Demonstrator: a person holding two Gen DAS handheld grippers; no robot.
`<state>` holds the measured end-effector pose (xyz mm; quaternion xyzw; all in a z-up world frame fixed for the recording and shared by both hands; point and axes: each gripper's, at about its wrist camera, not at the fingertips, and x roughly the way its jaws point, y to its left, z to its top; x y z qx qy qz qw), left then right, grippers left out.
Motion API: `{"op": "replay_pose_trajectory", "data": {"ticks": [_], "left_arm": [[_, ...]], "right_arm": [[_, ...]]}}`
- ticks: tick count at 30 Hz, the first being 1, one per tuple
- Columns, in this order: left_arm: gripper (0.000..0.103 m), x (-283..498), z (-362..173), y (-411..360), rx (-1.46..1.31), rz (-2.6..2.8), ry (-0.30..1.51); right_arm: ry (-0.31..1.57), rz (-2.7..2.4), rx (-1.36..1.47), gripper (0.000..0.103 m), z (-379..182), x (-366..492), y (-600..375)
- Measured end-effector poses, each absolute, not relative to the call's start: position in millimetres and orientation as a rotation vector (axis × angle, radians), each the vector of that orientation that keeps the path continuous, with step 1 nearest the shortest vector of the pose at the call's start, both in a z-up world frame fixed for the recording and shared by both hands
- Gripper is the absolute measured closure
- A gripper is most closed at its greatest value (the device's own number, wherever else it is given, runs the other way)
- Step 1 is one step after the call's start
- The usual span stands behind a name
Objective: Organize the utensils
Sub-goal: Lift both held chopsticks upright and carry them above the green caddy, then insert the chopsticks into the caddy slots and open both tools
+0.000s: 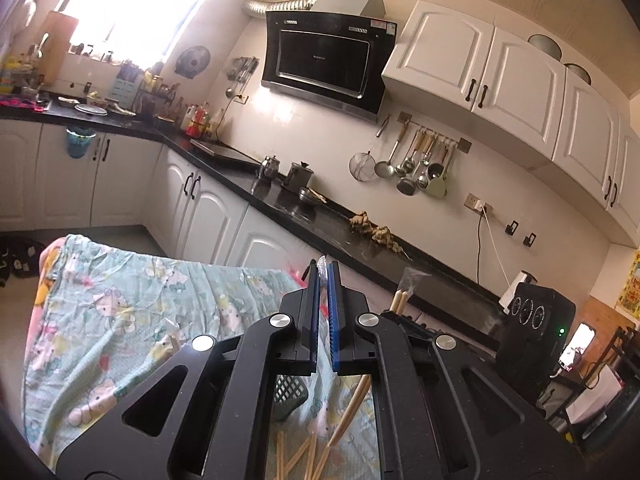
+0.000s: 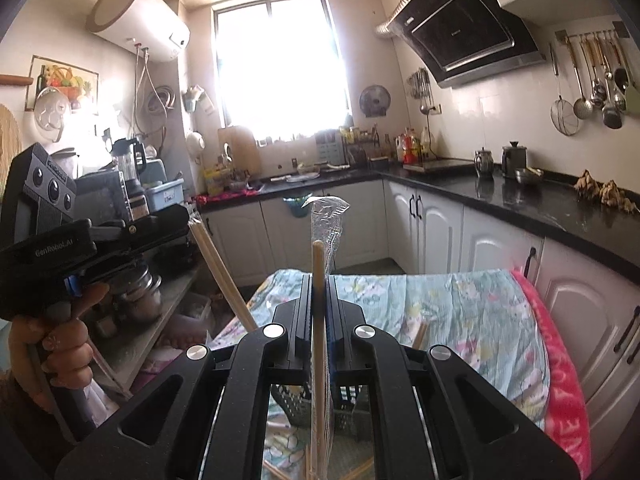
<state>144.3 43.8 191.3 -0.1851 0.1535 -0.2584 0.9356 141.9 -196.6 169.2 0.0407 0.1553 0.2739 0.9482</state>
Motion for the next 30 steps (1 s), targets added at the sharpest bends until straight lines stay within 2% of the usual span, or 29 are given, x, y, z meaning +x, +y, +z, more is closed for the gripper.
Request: {"op": "replay_pose_trajectory", "data": {"ticks": [15,30], "left_arm": [[0.101,170.5,185.6,53.7,-0.382,-0.451,0.312],[0.101,199.4,149.0,58.1,-0.426,-0.436,0.346]], "right_arm": [[0.189,0.533,0.082,0.097,191.6,172.3,-193.5],[0.164,0.465,0.066,0.097,159.8,210.8,-188.3]]}}
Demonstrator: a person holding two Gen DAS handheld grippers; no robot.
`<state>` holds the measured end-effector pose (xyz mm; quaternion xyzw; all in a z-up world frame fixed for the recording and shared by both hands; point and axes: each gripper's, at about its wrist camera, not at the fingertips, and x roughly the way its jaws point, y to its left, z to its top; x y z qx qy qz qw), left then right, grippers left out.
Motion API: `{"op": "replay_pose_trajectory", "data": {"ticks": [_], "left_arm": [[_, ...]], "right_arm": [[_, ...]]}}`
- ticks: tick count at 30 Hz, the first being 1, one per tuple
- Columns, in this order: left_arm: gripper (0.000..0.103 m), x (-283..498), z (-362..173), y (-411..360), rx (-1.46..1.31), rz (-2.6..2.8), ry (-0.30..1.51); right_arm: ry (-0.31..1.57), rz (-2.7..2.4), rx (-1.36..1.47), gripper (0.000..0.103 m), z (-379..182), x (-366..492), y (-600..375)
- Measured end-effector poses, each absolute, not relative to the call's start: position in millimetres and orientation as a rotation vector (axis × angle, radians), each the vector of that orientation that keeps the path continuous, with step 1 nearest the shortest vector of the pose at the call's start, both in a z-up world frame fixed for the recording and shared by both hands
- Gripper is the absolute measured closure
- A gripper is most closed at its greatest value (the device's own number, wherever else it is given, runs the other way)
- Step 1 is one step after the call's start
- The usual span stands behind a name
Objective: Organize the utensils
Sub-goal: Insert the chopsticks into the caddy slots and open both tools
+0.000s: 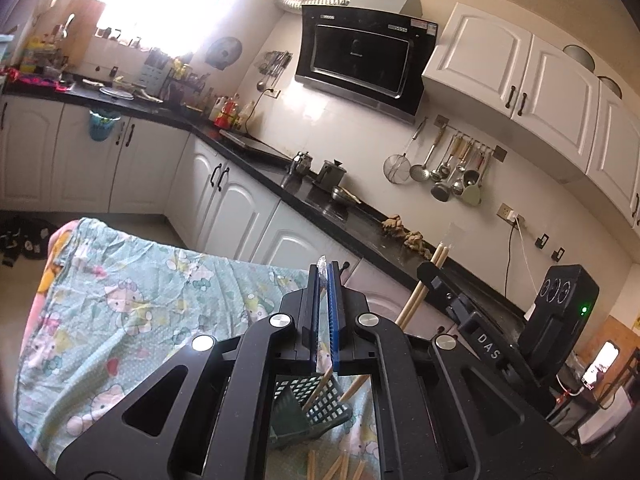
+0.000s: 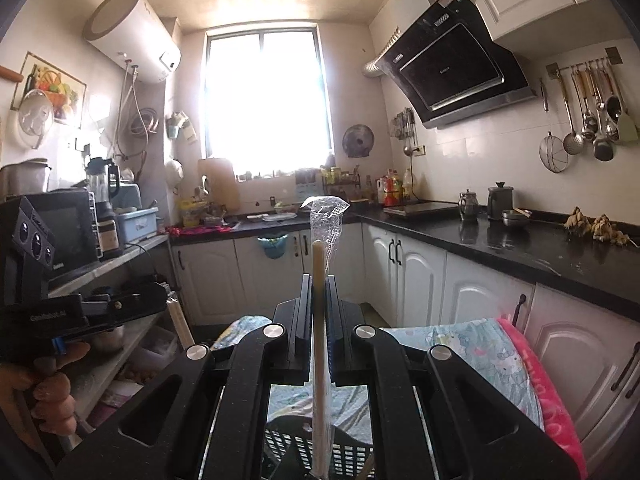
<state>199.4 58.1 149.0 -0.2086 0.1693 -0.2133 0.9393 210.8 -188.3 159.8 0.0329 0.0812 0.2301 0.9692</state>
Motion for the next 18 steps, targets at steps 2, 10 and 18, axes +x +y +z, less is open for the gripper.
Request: {"op": "replay_pose_trajectory", "data": {"ticks": [2,10,18], "left_arm": [[0.101,202.5,143.0,58.7,-0.432,-0.434,0.355],[0.101,211.8,117.8,56.2,-0.452,-0.437,0.392],[0.101,215.5,100.3,56.8,-0.460,-0.427,0.421]], "right_arm": [[0.173,0.453,0.059,0.097,152.2,214.8,-187.4],[0.207,0.421,0.046,0.097,117.0,231.5,-183.1],[0.240,0.407,0.048,0.097,94.6,239.3,-180.4]]}}
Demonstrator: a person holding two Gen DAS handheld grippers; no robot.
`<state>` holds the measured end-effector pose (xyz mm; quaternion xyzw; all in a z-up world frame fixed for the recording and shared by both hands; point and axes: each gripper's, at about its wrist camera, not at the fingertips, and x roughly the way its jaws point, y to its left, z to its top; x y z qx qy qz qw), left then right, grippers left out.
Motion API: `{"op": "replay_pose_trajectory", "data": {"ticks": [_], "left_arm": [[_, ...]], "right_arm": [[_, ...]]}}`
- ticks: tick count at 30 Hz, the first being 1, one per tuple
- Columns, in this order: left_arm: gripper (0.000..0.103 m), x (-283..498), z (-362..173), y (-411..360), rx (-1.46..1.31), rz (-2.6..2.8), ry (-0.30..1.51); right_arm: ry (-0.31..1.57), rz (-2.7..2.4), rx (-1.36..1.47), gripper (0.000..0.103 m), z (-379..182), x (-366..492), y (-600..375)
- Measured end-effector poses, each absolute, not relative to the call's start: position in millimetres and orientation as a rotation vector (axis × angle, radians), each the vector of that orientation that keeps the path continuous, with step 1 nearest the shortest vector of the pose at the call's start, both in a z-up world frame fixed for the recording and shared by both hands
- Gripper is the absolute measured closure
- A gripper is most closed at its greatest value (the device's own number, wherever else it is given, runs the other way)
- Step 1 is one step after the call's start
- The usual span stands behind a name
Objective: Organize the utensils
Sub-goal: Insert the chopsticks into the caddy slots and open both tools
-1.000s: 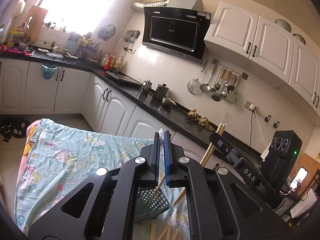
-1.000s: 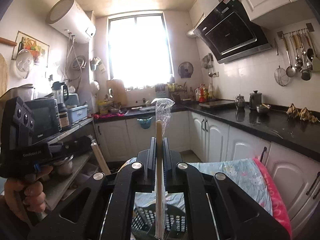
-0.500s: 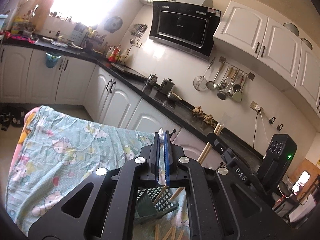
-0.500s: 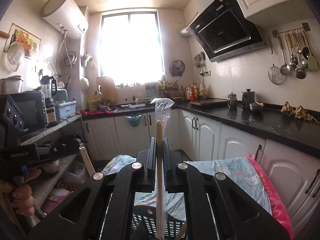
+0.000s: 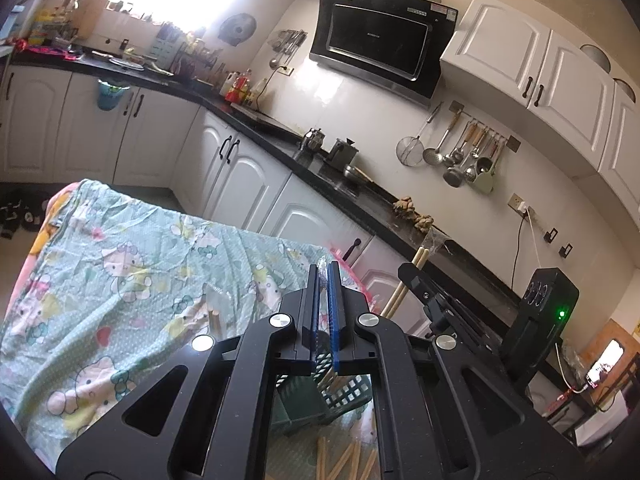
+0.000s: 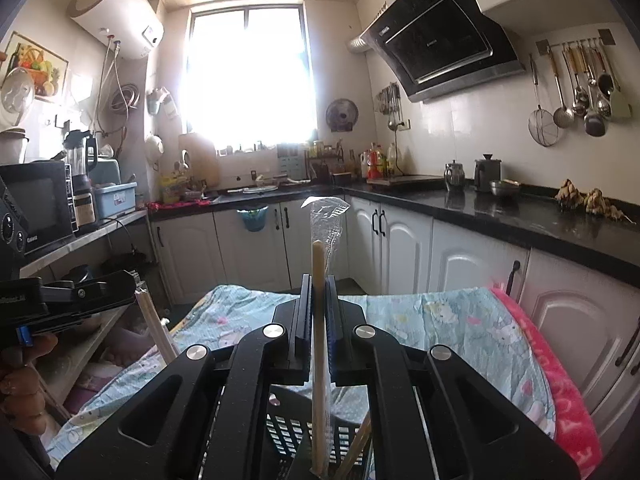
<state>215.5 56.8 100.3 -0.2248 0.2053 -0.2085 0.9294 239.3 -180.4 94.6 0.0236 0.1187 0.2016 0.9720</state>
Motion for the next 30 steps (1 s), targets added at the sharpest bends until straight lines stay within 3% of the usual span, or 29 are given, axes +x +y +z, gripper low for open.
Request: {"op": "replay_pose_trajectory", "data": {"ticks": [6,11,15,17,25,30], "left_arm": [[0.101,217.3,93.7,56.8,-0.459,-0.418,0.442],[0.099,215.3,93.3,55.8,-0.439,-0.397,0.452],[0.073,208.8,96.0,58.9,-0.435,-0.380,0.441],[0.068,205.1,98.8,59.2,-0.424,-0.372,0.431],[0.028,185.6,108.7,65.1,-0.391,-0.326,0.381],[0.014,175.0,112.9,65.8,-0.375,-0.307,0.358]], "right_arm": [[0.276,0.404,0.060,0.094,85.9,241.5,-181.6],[0.307,0.400,0.068,0.077,81.1,240.9,-183.5],[0.322,0.405,0.067,0.072,80.1,237.1,-186.5],[0.331,0.405,0.064,0.068,80.2,234.2,-188.1],[0.350,0.414,0.056,0.059,84.4,220.2,-195.0],[0.364,0.417,0.055,0.054,87.3,209.3,-199.4]]}}
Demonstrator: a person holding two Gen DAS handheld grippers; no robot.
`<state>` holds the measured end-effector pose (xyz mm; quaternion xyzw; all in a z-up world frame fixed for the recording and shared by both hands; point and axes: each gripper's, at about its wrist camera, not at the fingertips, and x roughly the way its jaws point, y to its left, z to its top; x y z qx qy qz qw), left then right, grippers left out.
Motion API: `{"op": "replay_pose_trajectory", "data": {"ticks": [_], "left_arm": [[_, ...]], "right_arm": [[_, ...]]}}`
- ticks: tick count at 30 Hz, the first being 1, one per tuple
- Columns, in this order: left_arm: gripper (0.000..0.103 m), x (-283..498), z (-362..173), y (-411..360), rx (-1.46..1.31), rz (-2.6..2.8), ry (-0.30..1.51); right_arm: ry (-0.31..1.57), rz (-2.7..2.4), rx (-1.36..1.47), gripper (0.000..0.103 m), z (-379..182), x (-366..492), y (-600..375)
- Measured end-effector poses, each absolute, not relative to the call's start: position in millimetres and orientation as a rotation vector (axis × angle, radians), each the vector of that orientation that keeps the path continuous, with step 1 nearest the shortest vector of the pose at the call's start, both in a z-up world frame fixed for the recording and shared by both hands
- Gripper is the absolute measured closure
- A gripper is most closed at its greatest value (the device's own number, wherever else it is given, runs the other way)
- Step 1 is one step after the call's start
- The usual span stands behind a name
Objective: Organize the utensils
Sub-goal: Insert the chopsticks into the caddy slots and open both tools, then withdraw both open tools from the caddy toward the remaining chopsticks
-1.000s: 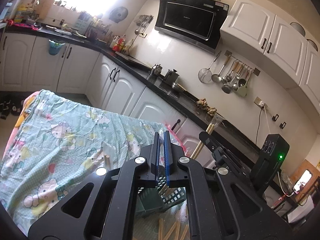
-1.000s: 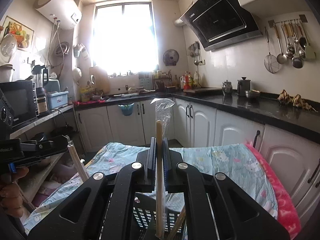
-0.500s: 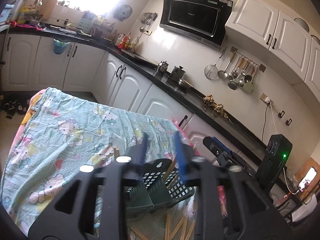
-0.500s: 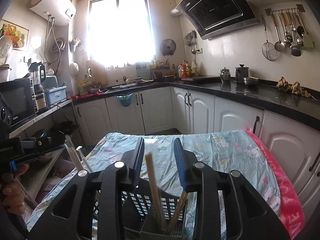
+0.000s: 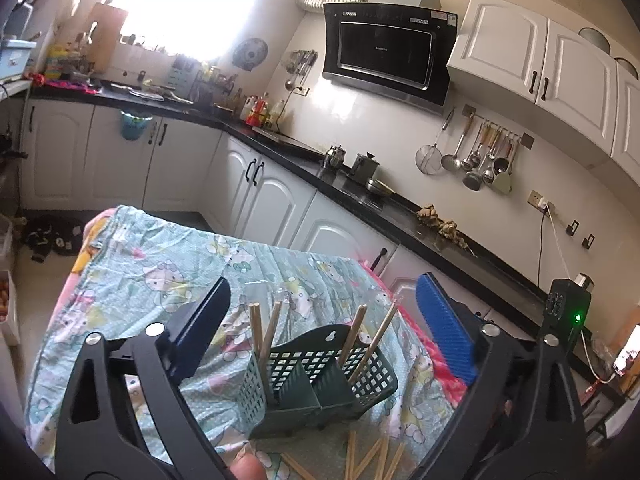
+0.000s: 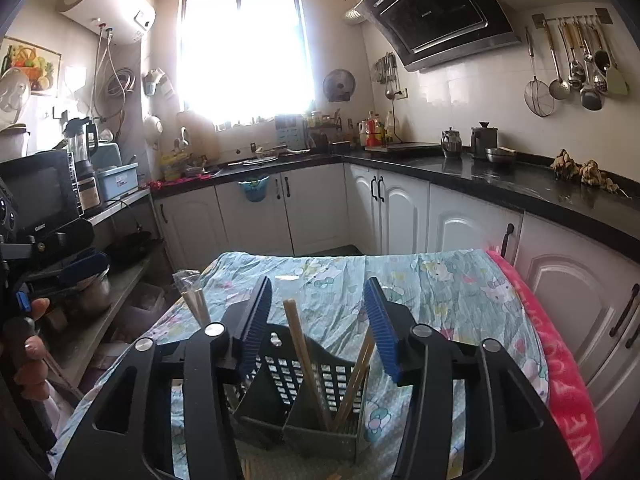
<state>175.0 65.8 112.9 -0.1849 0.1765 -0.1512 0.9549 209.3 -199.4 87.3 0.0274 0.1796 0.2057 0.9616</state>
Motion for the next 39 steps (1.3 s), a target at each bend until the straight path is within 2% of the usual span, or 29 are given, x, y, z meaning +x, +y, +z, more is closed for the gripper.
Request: {"op": "replay_pose_trajectory", "data": {"ticks": [1,14,39], "left_arm": [[0.011,172.6,113.1,66.3,-0.374,-0.303,0.356],[0.011,147.5,99.5,70.0,-0.391,-0.294,0.375],[0.011,110.0,57.4,55.4,-0.388,-0.312,0.471]], "right_arm": [[0.366,0.417,0.057,0.052,87.8,206.5,-200.2],[0.376,0.434,0.034,0.043,87.6,175.9,-202.8],[0.456,0.435,0.009,0.040,61.1,134.0,-212.9]]}}
